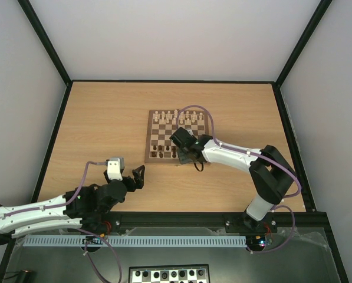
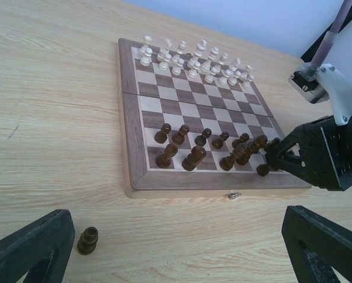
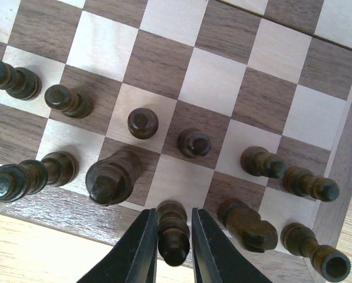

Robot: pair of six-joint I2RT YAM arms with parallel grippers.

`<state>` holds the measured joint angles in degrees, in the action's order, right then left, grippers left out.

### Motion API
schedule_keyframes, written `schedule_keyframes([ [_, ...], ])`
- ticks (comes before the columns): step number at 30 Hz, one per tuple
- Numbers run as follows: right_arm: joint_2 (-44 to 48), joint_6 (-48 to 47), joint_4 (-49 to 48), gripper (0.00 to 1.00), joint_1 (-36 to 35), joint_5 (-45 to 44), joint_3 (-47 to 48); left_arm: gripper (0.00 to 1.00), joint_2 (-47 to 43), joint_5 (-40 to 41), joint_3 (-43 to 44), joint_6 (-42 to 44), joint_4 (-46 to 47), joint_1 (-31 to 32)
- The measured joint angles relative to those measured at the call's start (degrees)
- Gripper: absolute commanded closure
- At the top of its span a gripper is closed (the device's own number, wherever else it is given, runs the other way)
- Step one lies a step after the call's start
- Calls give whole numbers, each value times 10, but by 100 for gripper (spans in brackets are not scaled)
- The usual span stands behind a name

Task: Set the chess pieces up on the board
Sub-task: Place the chess piece on the chessboard.

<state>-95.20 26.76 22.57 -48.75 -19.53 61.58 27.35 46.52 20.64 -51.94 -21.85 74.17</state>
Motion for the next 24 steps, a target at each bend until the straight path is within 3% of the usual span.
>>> schedule_keyframes([
  [3, 0, -1, -3, 87, 4, 0, 0, 1, 0, 0, 0, 0, 0, 0],
  [17, 0, -7, -13, 89, 8, 0, 0, 1, 0, 0, 0, 0, 0, 0],
  [22, 0, -7, -17, 88, 12, 0, 0, 1, 1, 0, 0, 0, 0, 0],
  [24, -1, -7, -18, 84, 14, 0, 0, 1, 1, 0, 0, 0, 0, 0],
])
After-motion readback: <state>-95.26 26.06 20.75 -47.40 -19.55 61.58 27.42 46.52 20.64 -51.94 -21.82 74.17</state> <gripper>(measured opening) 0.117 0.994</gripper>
